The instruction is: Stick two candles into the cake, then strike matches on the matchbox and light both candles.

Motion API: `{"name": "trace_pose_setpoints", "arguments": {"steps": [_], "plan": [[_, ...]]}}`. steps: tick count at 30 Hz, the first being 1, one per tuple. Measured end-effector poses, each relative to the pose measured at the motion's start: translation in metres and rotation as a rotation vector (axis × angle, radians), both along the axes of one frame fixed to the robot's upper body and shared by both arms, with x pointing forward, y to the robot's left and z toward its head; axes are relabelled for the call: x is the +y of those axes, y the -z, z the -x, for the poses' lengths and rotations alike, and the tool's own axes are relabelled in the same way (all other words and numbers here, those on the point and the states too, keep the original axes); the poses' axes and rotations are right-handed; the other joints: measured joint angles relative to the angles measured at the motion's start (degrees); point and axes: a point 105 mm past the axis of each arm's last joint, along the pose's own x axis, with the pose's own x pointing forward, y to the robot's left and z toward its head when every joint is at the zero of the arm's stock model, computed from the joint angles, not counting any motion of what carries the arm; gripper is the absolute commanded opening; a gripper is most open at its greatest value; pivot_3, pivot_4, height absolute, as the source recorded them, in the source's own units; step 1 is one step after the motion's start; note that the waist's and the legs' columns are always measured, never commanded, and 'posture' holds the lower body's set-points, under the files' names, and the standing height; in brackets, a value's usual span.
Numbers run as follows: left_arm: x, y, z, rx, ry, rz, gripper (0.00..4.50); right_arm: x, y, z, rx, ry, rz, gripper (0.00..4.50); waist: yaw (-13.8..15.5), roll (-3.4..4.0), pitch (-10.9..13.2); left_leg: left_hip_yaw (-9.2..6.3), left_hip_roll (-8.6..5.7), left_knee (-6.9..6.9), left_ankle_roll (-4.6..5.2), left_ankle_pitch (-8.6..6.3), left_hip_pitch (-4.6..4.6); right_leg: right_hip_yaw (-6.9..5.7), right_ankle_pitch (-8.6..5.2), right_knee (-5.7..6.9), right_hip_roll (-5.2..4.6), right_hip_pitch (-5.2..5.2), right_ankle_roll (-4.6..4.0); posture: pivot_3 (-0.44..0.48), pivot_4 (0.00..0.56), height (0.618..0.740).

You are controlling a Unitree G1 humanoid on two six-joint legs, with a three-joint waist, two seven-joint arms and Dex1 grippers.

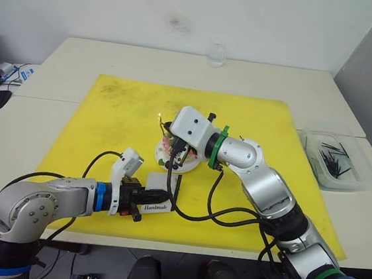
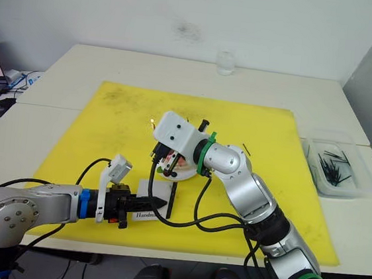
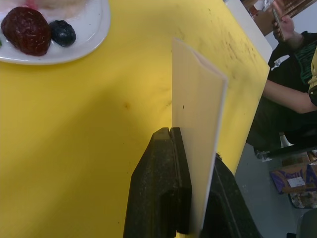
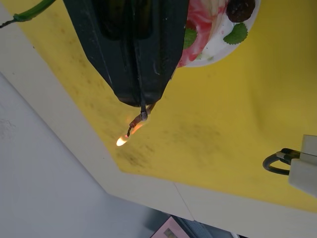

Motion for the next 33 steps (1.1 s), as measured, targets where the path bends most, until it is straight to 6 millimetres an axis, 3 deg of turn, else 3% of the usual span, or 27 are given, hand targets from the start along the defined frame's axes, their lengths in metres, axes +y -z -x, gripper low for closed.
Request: {"name": "trace_pose_setpoints", "arguments": {"steps": [7,14,16,19,23,27,33], "plan": [[-0.002,0.000,0.000,0.002,0.008,0.004,0.00,-0.010,-0.007,0.003,-0.002,0.014,-0.026,0.02,0.0,0.00,0.0,-0.01,0.01,-0.03,0.00,0.00,-0.01,-0.01,0.00,-0.03,-0.03,0.00,0.00,0.000,0.150,0.740],[-0.005,0.001,-0.003,0.001,0.013,0.007,0.00,-0.035,-0.011,0.020,0.037,0.004,-0.049,0.02,0.0,0.00,0.0,0.00,0.00,-0.06,0.00,0.00,0.00,-0.01,-0.01,-0.04,-0.06,0.00,0.01,0.000,0.150,0.740],[-0.007,0.001,-0.003,0.003,0.020,0.010,0.00,-0.050,-0.011,0.025,0.048,0.021,-0.051,0.02,0.2,0.00,0.0,-0.01,0.01,-0.06,0.00,0.00,-0.01,-0.03,-0.01,-0.05,-0.06,0.00,0.00,0.000,0.150,0.740],[-0.008,0.002,-0.002,0.005,0.025,0.016,0.00,-0.083,-0.018,0.022,0.067,0.120,-0.077,0.02,0.1,0.01,0.0,0.02,0.00,-0.06,0.00,0.00,-0.01,0.00,-0.01,-0.06,-0.09,0.00,0.01,0.000,0.150,0.740],[-0.010,0.004,0.000,0.018,0.029,0.030,0.00,-0.143,-0.031,0.011,0.050,0.336,-0.076,0.02,0.2,0.01,0.0,0.03,-0.05,-0.07,0.00,0.00,-0.01,0.00,-0.02,-0.08,-0.10,0.01,0.00,0.000,0.150,0.740],[-0.013,0.007,0.003,0.039,0.032,0.051,0.00,-0.237,-0.014,-0.003,0.106,0.686,-0.051,0.02,0.8,0.00,0.0,0.09,-0.12,-0.10,0.01,-0.01,-0.01,0.04,-0.06,-0.14,-0.10,0.02,-0.06,0.000,0.150,0.740],[-0.026,-0.002,0.011,0.057,0.079,0.127,0.00,-0.314,0.001,-0.016,0.157,0.985,-0.130,0.02,0.3,0.03,0.0,0.13,-0.07,-0.10,0.02,-0.01,0.02,0.10,-0.05,-0.05,0.02,-0.02,-0.06,0.000,0.150,0.740]]}}
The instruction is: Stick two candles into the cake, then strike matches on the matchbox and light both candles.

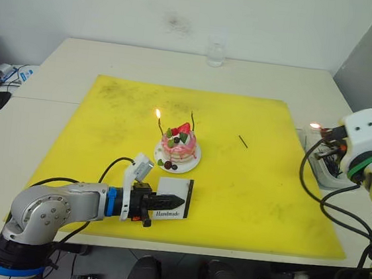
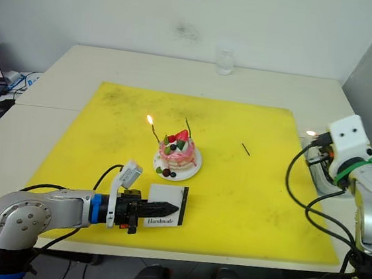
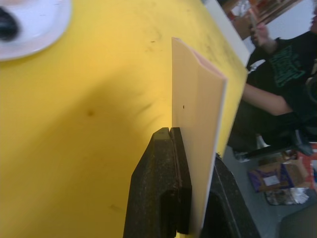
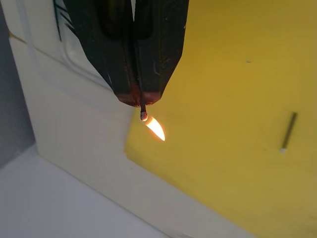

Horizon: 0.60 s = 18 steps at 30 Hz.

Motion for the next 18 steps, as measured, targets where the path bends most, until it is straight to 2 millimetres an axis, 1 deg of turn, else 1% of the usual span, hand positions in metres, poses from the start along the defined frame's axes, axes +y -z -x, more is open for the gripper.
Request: {"name": "trace_pose_setpoints", "arguments": {"steps": [2,3,5,9,12,15,18], "plan": [[-0.001,-0.008,0.003,0.007,0.016,0.041,0.00,-0.022,0.010,-0.003,0.034,0.085,-0.032,0.02,-0.1,0.00,0.0,0.01,0.00,0.00,0.00,0.00,0.00,0.01,0.00,0.00,0.01,0.00,0.00,0.000,0.150,0.740],[-0.002,-0.011,0.004,0.002,0.020,0.050,0.00,-0.030,0.016,-0.004,0.054,0.112,-0.050,0.02,-0.2,0.00,0.0,0.02,-0.01,0.00,0.00,0.00,0.00,0.02,0.00,0.00,0.01,0.00,0.00,0.000,0.150,0.740],[-0.005,-0.015,0.005,-0.007,0.028,0.060,0.00,-0.039,0.027,-0.006,0.095,0.144,-0.087,0.02,-0.2,0.01,0.0,0.03,-0.03,0.00,0.00,0.00,0.00,0.09,0.00,-0.01,0.01,0.00,0.01,0.000,0.150,0.740],[-0.006,-0.016,0.004,-0.005,0.014,0.060,0.00,-0.060,0.042,-0.011,0.137,0.238,-0.139,0.02,-0.3,0.03,0.0,0.10,-0.06,0.02,0.00,0.00,0.00,0.19,0.02,-0.02,0.01,0.00,0.04,0.000,0.150,0.740],[-0.007,-0.017,0.004,-0.004,0.008,0.064,0.00,-0.069,0.050,-0.013,0.156,0.282,-0.157,0.63,-0.4,0.04,0.0,0.11,-0.06,0.01,0.00,0.00,0.01,0.20,0.02,-0.02,0.02,0.00,0.04,0.000,0.150,0.740],[-0.007,-0.017,0.004,-0.001,0.000,0.062,0.00,-0.072,0.051,-0.015,0.147,0.298,-0.169,1.69,-0.4,0.05,0.0,0.10,-0.04,0.01,0.00,0.00,0.02,0.20,0.02,-0.02,0.10,0.00,0.04,0.000,0.150,0.740],[-0.007,-0.016,0.003,-0.003,-0.011,0.056,0.00,-0.071,0.047,-0.017,0.122,0.291,-0.169,2.69,-0.3,0.05,0.0,0.11,-0.04,0.01,0.00,0.00,0.02,0.22,0.02,-0.02,0.20,0.00,0.04,0.000,0.150,0.740]]}}
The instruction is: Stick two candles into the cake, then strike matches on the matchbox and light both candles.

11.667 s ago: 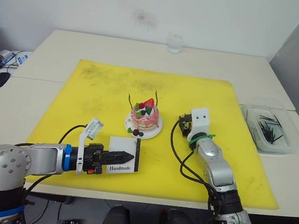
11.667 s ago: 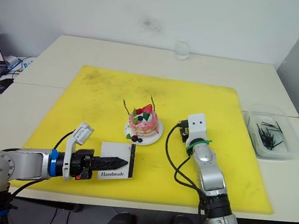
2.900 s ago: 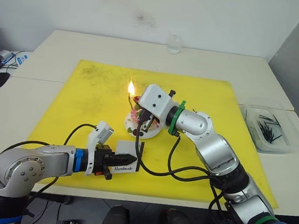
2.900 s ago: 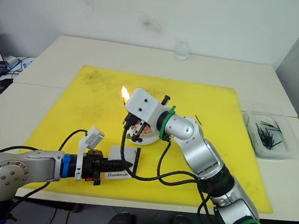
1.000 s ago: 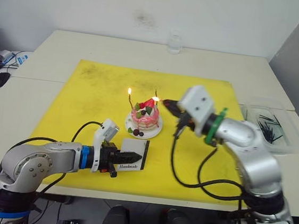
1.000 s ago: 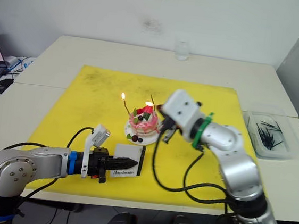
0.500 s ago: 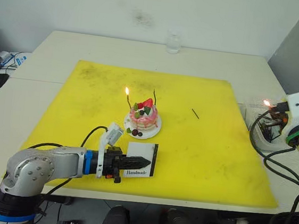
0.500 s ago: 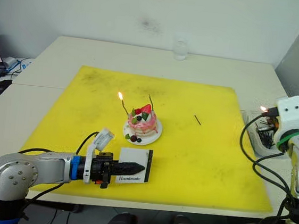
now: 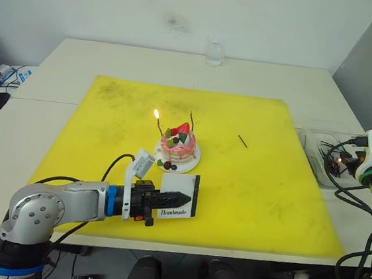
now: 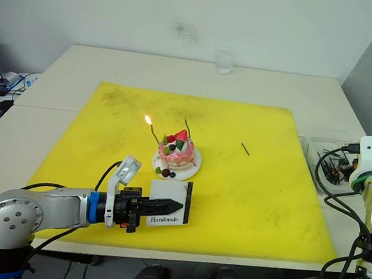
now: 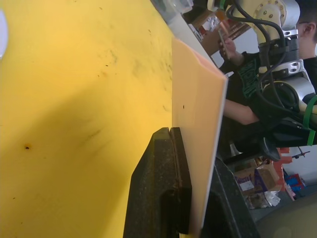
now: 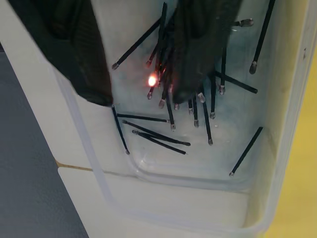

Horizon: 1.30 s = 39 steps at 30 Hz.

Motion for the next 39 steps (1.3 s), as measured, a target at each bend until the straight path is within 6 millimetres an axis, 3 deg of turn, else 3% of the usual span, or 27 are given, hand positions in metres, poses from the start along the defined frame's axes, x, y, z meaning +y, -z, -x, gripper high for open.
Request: {"name": "trace_pose_setpoints", "arguments": {"steps": [5,7,10,12,16,20,25,31,39], "plan": [[0.000,0.000,-0.001,-0.006,-0.010,0.002,0.00,0.007,-0.026,0.000,-0.117,-0.025,0.020,4.49,0.0,0.06,0.0,0.02,0.00,0.00,0.00,0.00,0.00,0.02,0.01,0.00,0.00,0.00,0.01,0.000,0.150,0.740],[0.001,-0.001,-0.001,-0.008,-0.012,0.002,0.00,0.022,-0.045,0.001,-0.191,-0.095,0.032,4.49,0.0,0.07,0.0,0.02,0.03,0.00,0.00,0.00,0.02,0.04,0.01,0.00,0.00,0.00,0.02,0.000,0.150,0.740],[0.002,-0.001,-0.002,-0.009,-0.014,-0.004,0.00,0.062,-0.074,0.007,-0.299,-0.287,0.068,4.49,0.0,0.09,0.1,-0.04,0.09,-0.02,0.00,0.00,0.03,-0.01,0.01,0.01,0.00,0.00,0.02,0.000,0.150,0.740],[0.002,-0.001,-0.002,-0.010,-0.015,-0.005,0.00,0.090,-0.079,0.014,-0.322,-0.420,0.080,4.49,0.0,0.09,0.1,-0.06,0.10,-0.03,0.00,0.00,0.03,-0.04,0.00,-0.01,0.00,0.00,0.02,0.000,0.150,0.740],[0.004,-0.001,-0.002,-0.012,-0.019,-0.014,0.00,0.149,-0.044,0.023,-0.242,-0.666,0.012,4.49,0.0,0.08,0.0,-0.03,0.08,0.00,0.00,0.00,0.03,-0.01,0.02,0.01,-0.02,0.01,0.04,0.000,0.150,0.740],[0.005,-0.002,-0.003,-0.019,-0.023,-0.017,0.00,0.177,-0.018,0.019,-0.208,-0.746,-0.033,4.49,0.0,0.10,0.1,0.01,0.03,0.09,0.00,0.00,0.01,0.04,0.07,0.01,-0.01,0.01,0.11,0.000,0.150,0.740],[0.008,-0.003,-0.005,-0.026,-0.028,-0.033,0.00,0.187,-0.001,-0.001,-0.189,-0.744,-0.034,4.49,0.0,0.10,0.1,0.04,0.00,0.11,0.00,0.00,0.01,0.09,0.08,0.01,0.00,0.01,0.11,0.000,0.150,0.740],[0.009,-0.004,-0.005,-0.027,-0.026,-0.034,0.00,0.213,0.025,-0.023,-0.164,-0.751,-0.097,4.49,0.0,0.10,0.1,0.01,0.09,0.04,0.00,0.00,0.01,0.07,0.06,0.01,0.02,-0.03,0.09,0.000,0.150,0.740],[0.009,-0.006,-0.003,-0.020,-0.017,-0.024,0.00,0.219,0.036,-0.053,-0.157,-0.641,-0.113,4.49,0.0,0.11,0.1,0.04,0.06,0.05,0.00,0.00,0.01,0.11,0.07,0.02,0.01,-0.02,0.08,0.000,0.150,0.740]]}}
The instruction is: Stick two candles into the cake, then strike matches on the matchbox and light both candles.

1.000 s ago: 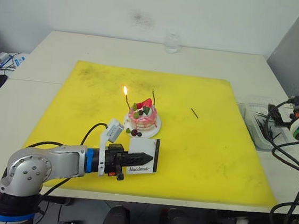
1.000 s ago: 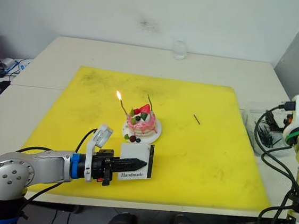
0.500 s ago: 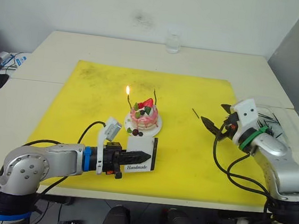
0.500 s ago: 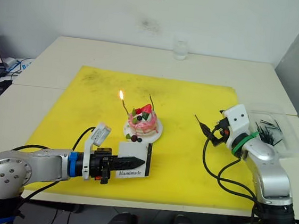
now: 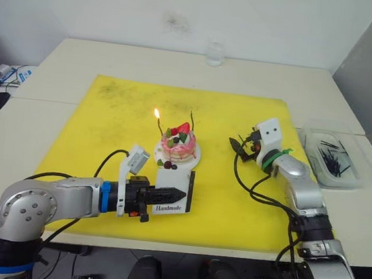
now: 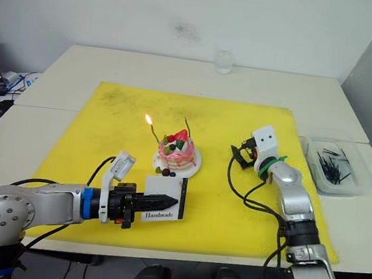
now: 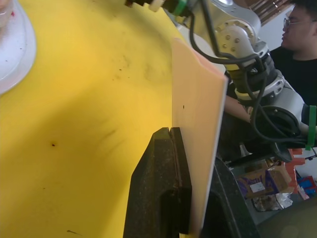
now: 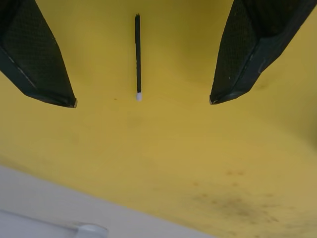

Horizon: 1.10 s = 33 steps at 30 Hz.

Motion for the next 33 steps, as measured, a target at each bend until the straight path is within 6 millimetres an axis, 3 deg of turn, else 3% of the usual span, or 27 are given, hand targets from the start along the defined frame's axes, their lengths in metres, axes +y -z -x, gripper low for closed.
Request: {"name": "trace_pose_setpoints", "arguments": {"steps": [4,7,17,18,26,33], "plan": [[0.001,0.000,0.000,0.000,-0.001,-0.007,0.00,-0.005,0.012,-0.003,0.030,0.037,-0.001,4.49,0.1,0.00,0.0,0.02,0.00,0.00,0.00,0.00,-0.01,0.04,0.00,-0.01,-0.01,0.00,0.00,0.000,0.150,0.740],[0.001,0.000,0.000,-0.001,-0.004,-0.010,0.00,-0.005,0.012,-0.005,0.029,0.050,-0.007,3.88,0.0,0.00,0.0,0.02,0.00,0.02,0.00,0.00,0.01,0.03,0.01,0.02,-0.02,0.00,0.01,0.000,0.150,0.740],[0.002,0.001,-0.001,-0.001,-0.012,-0.021,0.00,0.001,0.015,-0.007,0.033,0.092,-0.025,0.20,0.1,0.00,0.0,0.01,0.00,0.03,0.00,0.00,0.01,0.04,0.02,0.03,-0.02,0.01,0.01,0.000,0.150,0.740],[0.002,0.001,-0.001,-0.001,-0.012,-0.021,0.00,0.001,0.015,-0.007,0.034,0.094,-0.021,0.06,0.1,0.00,0.0,0.01,0.00,0.04,0.00,0.00,0.01,0.04,0.02,0.03,-0.02,0.01,0.02,0.000,0.150,0.740],[0.002,0.000,-0.001,-0.001,-0.008,-0.019,0.00,0.005,0.008,0.002,0.029,0.082,-0.023,0.06,0.0,0.01,0.0,0.01,0.04,0.00,0.00,0.00,0.00,0.05,0.02,0.01,-0.03,-0.02,0.02,0.000,0.150,0.740],[0.000,-0.002,-0.003,-0.006,0.008,-0.010,0.00,0.011,-0.029,0.027,-0.038,0.020,-0.037,0.06,0.1,0.01,0.0,-0.01,0.04,-0.01,0.00,0.00,0.00,0.02,0.02,0.02,-0.05,-0.02,0.02,0.000,0.150,0.740]]}}
